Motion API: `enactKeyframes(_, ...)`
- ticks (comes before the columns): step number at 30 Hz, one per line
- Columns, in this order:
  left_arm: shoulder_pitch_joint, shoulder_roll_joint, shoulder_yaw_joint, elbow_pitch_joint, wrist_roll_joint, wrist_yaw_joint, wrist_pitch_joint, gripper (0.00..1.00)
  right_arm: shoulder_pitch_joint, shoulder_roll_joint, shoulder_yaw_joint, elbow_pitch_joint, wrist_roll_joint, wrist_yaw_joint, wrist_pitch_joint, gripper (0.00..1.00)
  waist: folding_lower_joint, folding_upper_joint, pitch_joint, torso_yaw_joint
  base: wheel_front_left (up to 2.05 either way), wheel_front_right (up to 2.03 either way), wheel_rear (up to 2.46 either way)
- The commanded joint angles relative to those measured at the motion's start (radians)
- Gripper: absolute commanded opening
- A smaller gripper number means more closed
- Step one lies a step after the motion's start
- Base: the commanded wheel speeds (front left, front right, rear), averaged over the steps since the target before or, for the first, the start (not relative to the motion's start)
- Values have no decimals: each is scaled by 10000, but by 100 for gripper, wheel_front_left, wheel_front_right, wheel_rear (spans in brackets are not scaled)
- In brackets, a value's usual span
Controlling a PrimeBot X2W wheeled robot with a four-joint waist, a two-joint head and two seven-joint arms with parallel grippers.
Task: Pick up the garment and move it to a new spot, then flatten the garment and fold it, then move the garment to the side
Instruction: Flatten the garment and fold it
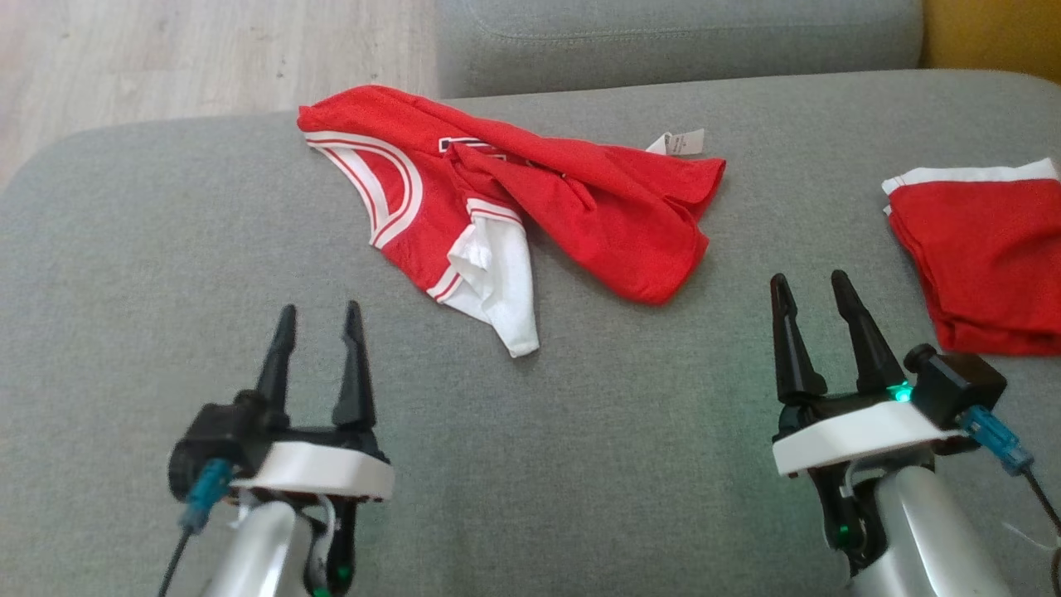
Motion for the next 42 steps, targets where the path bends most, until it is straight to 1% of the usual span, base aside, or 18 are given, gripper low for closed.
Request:
enactKeyframes(1, -393, -22, 204, -203, 79, -98, -81, 100, -242, 11, 223, -390, -12, -7, -12, 100, 1, -1, 51, -43, 0, 0, 0)
enactKeyframes(3, -501, -112, -34, 100, 31, -268, -36, 100, -285, 11, 257, -421, -17, -7, 16, 100, 1, -1, 124, -127, 0, 0, 0)
enactKeyframes(6, -764, -251, -503, 717, -122, -514, 444, 100, -352, 12, 326, -459, 10, -7, 31, 100, 1, -1, 284, -310, 0, 0, 0)
enactKeyframes(11, -1385, -393, -1179, 1758, -286, -678, 1031, 100, -505, 13, 424, -466, 98, -7, 2, 100, 1, -1, 627, -707, 0, 0, 0)
enactKeyframes(22, -2598, -461, -2063, 3354, -1145, -666, 1152, 100, -844, 14, 477, -370, 199, -7, -178, 100, 1, -1, 1292, -1493, 0, 0, 0)
enactKeyframes(30, -3076, -463, -2614, 3931, -1815, -474, 919, 100, -993, 14, 532, -242, 299, -7, -318, 100, 1, -1, 1471, -1702, 0, 0, 0)
enactKeyframes(31, -3128, -463, -2650, 3978, -1872, -443, 846, 81, -1003, 14, 535, -223, 308, -7, -333, 100, 1, -1, 1472, -1707, 0, 0, 0)
enactKeyframes(32, -3178, -464, -2687, 4035, -1917, -419, 786, 14, -1007, 14, 533, -204, 314, -7, -346, 100, 1, -1, 1467, -1706, 0, 0, 0)
enactKeyframes(33, -3221, -464, -2730, 4105, -1948, -393, 744, 0, -1008, 14, 528, -185, 317, -7, -359, 100, 1, -1, 1460, -1699, 0, 0, 0)
enactKeyframes(36, -3313, -464, -2874, 4259, -1994, -372, 619, 0, -1002, 14, 502, -116, 332, -7, -392, 100, 1, -1, 1407, -1651, 0, 0, 0)
enactKeyframes(41, -3411, -407, -2858, 4277, -1837, -205, 262, 0, -987, 14, 481, -38, 342, -7, -423, 100, 1, -1, 1219, -1528, 0, 0, 0)
enactKeyframes(42, -3430, -227, -2743, 4169, -1731, -80, 117, 0, -974, 14, 463, -10, 340, -7, -432, 100, 1, -1, 1102, -1439, 0, 0, 0)
